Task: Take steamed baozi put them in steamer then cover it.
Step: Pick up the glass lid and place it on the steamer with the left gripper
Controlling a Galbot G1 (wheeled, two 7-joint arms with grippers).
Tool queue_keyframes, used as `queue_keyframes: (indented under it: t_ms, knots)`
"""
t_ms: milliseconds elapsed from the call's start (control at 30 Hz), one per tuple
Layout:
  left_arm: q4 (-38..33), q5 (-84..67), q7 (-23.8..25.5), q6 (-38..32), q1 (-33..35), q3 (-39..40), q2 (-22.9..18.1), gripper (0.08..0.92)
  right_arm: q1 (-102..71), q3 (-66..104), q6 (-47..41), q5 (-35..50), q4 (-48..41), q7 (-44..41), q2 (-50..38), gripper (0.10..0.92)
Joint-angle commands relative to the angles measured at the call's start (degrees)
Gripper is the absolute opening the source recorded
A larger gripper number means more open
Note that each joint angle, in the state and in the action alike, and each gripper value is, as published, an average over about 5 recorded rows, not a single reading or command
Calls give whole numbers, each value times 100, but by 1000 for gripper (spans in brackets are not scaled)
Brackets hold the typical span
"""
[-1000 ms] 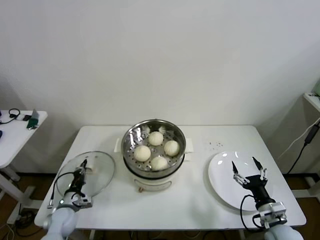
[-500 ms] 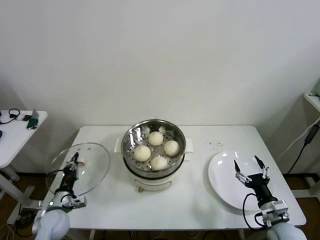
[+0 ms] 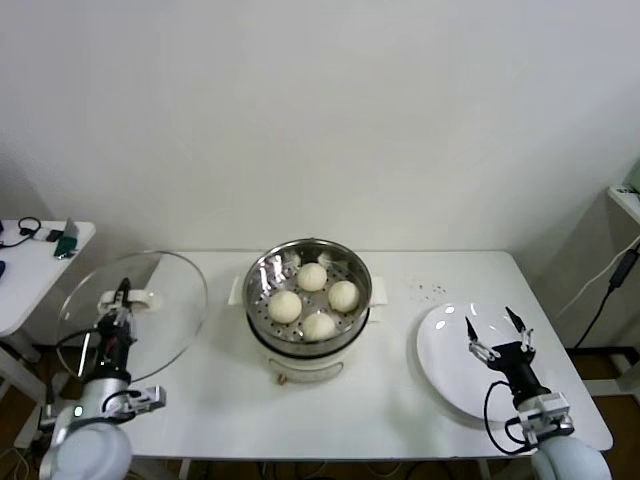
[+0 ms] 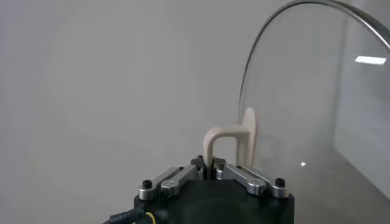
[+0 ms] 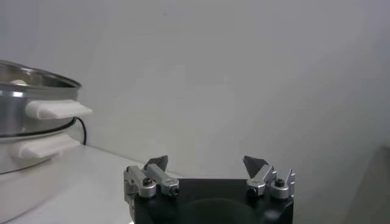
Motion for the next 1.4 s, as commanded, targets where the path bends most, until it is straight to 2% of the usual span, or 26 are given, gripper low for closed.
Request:
queue_keyframes:
  t_ms: [33,167,267,367,467,700,933,1200,1400]
  knots:
    - [-1338,-276,539,1647,-237,1165,1032,153,199,-287,-46,-122,-128,90,0,823]
    - [-1319,0,812,1965,-769,2098,1171,153,294,-402,-81,-192,-189,150,40,823]
    - [-1210,67,1104,2241,-1286,2820,1076,153,380,-450,-83,-228,-256,173,87,823]
    - [-977,235,1417,2470,-1861,3451,781,153,440,-476,-76,-264,-314,175,160,823]
    - [-649,511,1662,2526,-2357,3835,303,153,465,-475,-64,-308,-358,176,236,823]
    - [-1,955,2255,2526,-3219,4177,-468,153,385,-301,-25,-321,-402,175,254,823]
    - [549,1257,2435,2526,-3589,4589,-1146,153,291,-106,30,-308,-452,152,219,823]
    - [938,1361,2483,2526,-3722,4543,-1497,153,191,31,71,-308,-450,112,252,823]
    - [1139,1359,2439,2526,-3663,4571,-1594,153,171,63,86,-312,-446,104,277,823]
